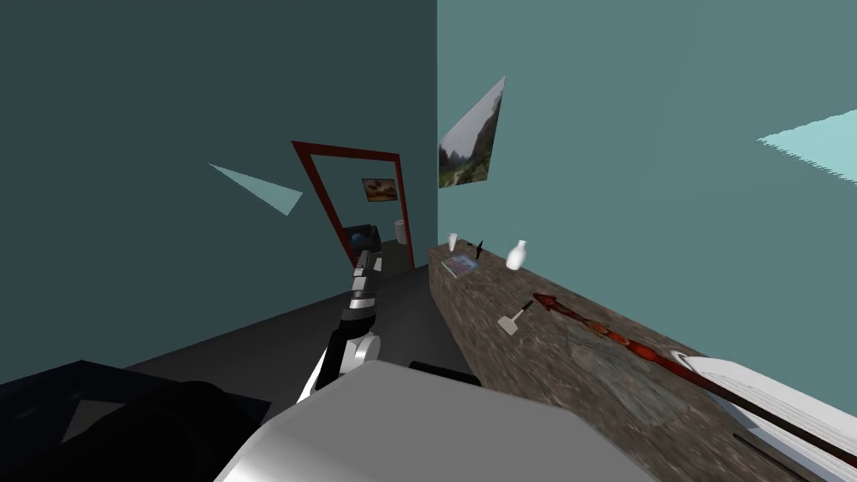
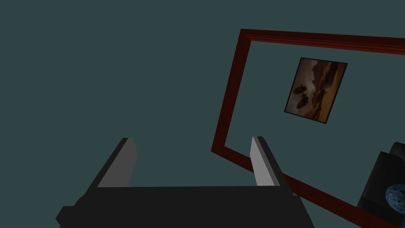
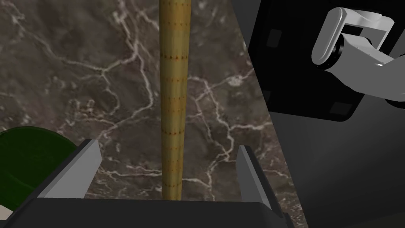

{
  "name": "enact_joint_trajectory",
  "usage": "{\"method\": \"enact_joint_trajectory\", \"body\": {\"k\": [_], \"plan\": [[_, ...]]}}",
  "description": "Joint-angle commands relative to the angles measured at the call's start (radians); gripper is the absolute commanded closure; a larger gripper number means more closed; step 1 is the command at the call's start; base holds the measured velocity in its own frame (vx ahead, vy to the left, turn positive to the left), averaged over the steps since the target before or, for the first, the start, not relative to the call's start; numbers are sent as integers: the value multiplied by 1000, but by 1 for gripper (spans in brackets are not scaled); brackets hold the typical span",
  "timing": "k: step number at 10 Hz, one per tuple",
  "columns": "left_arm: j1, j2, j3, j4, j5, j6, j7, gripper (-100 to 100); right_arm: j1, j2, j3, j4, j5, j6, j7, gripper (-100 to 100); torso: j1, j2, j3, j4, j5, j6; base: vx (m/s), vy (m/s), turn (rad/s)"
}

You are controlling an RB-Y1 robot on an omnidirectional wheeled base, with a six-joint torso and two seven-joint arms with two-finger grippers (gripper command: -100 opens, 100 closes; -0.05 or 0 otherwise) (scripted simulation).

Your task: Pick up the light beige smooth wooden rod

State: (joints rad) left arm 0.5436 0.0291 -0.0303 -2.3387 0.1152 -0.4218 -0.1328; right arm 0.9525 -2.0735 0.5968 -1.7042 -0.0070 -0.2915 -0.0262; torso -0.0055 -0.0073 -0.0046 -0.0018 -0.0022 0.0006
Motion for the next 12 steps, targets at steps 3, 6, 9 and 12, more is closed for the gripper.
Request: {"method": "enact_joint_trajectory", "body": {"k": [3, 6, 9, 12], "plan": [[0, 0, 0, 0, 0, 0, 0, 0, 3, 54, 3, 18, 30, 15, 29, -100, 6, 3, 2, 1, 2, 1, 54, 0, -48], [0, 0, 0, 0, 0, 0, 0, 0, 8, 122, 8, 40, 67, 33, 65, -100, 9, 5, 3, 1, 3, 0, 31, 24, -71], [0, 0, 0, 0, 0, 0, 0, 0, 16, 132, -5, 44, 94, 35, 46, 100, 8, 7, 4, 2, 3, 0, 10, 12, -32], [0, 0, 0, 0, 0, 0, 0, 0, 16, 132, -5, 43, 94, 35, 46, 100, 7, 7, 4, 2, 2, 0, 0, 0, 0]]}}
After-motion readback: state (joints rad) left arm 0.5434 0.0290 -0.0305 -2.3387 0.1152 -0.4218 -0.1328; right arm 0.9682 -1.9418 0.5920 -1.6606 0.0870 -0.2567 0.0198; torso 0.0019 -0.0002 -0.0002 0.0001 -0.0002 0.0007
